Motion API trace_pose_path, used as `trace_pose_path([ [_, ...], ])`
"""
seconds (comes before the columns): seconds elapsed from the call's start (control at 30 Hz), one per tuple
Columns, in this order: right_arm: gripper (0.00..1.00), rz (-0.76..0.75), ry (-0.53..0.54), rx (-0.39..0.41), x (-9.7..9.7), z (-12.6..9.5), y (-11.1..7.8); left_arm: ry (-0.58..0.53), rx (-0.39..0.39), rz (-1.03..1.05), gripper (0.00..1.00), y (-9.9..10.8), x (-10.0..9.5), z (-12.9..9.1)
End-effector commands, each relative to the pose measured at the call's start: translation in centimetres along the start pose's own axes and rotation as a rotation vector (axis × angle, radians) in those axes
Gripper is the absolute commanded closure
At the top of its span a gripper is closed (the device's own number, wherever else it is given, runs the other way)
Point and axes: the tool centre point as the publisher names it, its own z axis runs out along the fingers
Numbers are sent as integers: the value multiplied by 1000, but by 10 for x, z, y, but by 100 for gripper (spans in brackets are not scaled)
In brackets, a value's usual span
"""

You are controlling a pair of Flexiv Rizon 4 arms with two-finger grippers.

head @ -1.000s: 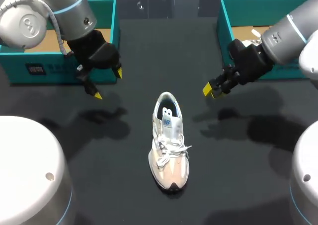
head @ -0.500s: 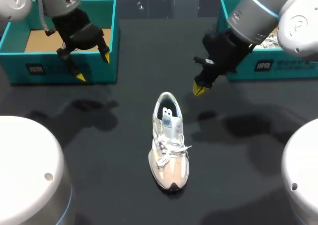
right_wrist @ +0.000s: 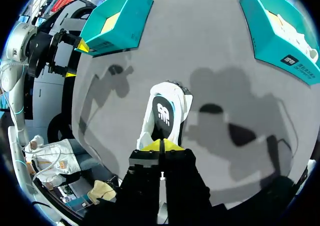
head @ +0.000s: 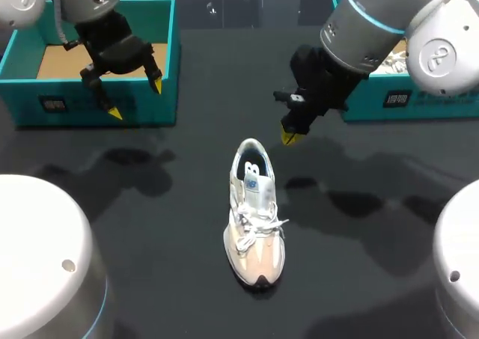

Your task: Take the shoe out of the shoebox, open the shoe tongue, remove and reinsert the insole, then place the shoe into the shoebox

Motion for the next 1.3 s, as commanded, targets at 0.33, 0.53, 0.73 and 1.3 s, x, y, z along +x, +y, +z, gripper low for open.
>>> trace_pose_path([
  [0.33,100,81,-178,-104,39,41,4,40,17,75,0,51,7,-26],
  [0.53,100,81,-178,-104,39,41,4,40,17,75,0,51,7,-26],
  [0.73,100,84,-274,-102,49,60,15,40,17,75,0,51,7,-26],
  [1.3,100,99,-412,-164,48,78,21,40,17,75,0,51,7,-26],
])
